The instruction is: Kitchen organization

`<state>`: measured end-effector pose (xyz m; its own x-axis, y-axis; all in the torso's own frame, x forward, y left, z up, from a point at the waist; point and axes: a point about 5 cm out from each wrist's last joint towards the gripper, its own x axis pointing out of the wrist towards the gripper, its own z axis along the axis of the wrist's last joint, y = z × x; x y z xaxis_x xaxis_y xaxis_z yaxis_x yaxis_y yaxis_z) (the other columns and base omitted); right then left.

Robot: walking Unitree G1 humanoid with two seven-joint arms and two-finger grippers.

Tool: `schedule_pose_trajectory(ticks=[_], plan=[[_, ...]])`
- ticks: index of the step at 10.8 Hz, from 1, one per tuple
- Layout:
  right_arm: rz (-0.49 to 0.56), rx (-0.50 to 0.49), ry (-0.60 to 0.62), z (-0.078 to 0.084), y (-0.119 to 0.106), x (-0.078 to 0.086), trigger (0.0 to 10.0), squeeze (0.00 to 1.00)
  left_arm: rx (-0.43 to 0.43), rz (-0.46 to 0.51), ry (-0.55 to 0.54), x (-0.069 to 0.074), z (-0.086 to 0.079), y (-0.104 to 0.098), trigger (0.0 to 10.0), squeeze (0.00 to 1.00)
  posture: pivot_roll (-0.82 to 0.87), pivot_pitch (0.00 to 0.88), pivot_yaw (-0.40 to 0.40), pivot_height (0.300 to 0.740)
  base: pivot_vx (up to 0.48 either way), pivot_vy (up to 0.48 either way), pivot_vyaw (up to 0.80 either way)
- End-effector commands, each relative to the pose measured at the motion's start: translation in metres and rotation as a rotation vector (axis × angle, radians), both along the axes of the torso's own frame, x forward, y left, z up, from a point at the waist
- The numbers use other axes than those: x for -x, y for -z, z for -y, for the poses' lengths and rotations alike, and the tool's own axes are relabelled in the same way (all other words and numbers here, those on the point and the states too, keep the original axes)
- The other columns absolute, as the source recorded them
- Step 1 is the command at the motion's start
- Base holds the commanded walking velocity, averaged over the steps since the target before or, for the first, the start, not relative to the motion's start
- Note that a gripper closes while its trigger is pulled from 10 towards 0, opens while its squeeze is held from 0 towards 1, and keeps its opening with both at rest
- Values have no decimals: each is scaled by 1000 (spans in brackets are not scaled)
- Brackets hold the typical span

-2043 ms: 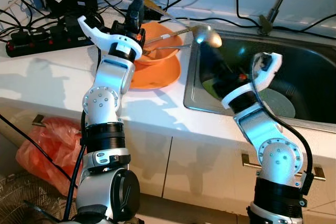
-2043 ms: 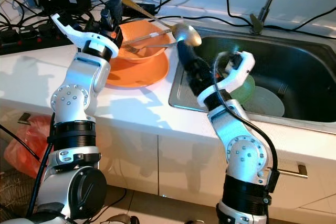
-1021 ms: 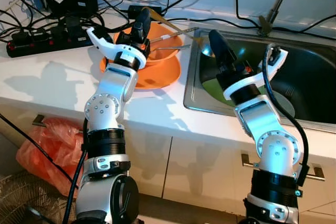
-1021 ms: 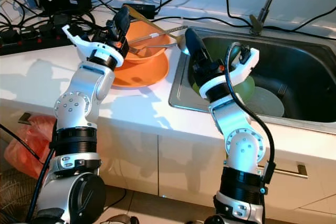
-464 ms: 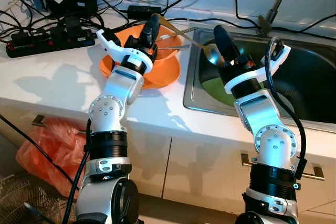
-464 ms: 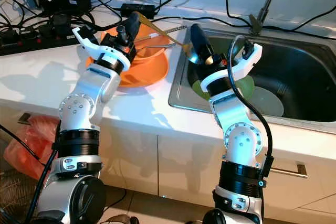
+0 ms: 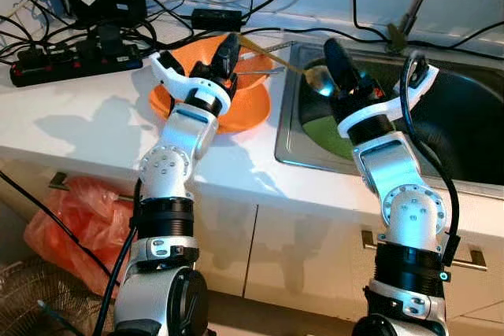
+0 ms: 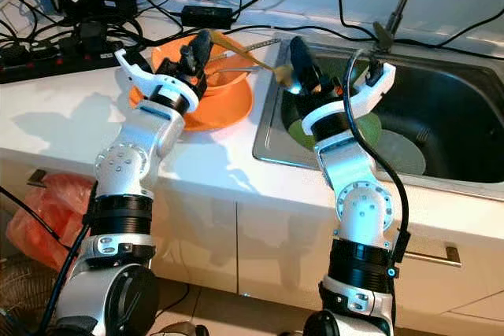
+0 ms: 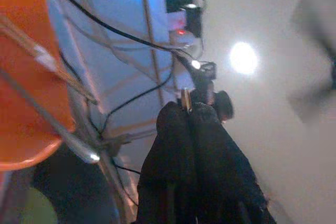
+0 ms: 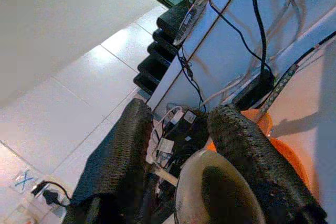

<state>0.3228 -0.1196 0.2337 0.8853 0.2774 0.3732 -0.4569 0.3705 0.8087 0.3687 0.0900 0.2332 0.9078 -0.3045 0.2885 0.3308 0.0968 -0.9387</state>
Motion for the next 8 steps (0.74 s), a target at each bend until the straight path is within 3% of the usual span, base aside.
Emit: schedule_pose_trajectory(ticks=[1,2,3,4,8], plan=[[22,-21,6,0,-8,0,9373,0,80,-92,66,8,39,17,0,0,-8,6,-12,740,0,0,0],[16,-17,4,0,-7,0,9373,0,80,-97,56,7,37,18,0,0,-8,6,-12,740,0,0,0],[9,-12,-7,-2,-5,1,10000,0,81,-95,50,6,37,17,0,0,-7,6,-14,740,0,0,0],[2,-11,-17,-4,-2,3,0,0,85,-95,42,6,37,17,0,0,-8,5,-16,740,0,0,0],[-65,-13,-58,-9,12,11,0,0,92,-100,18,3,36,19,0,0,-11,7,-24,740,0,0,0]])
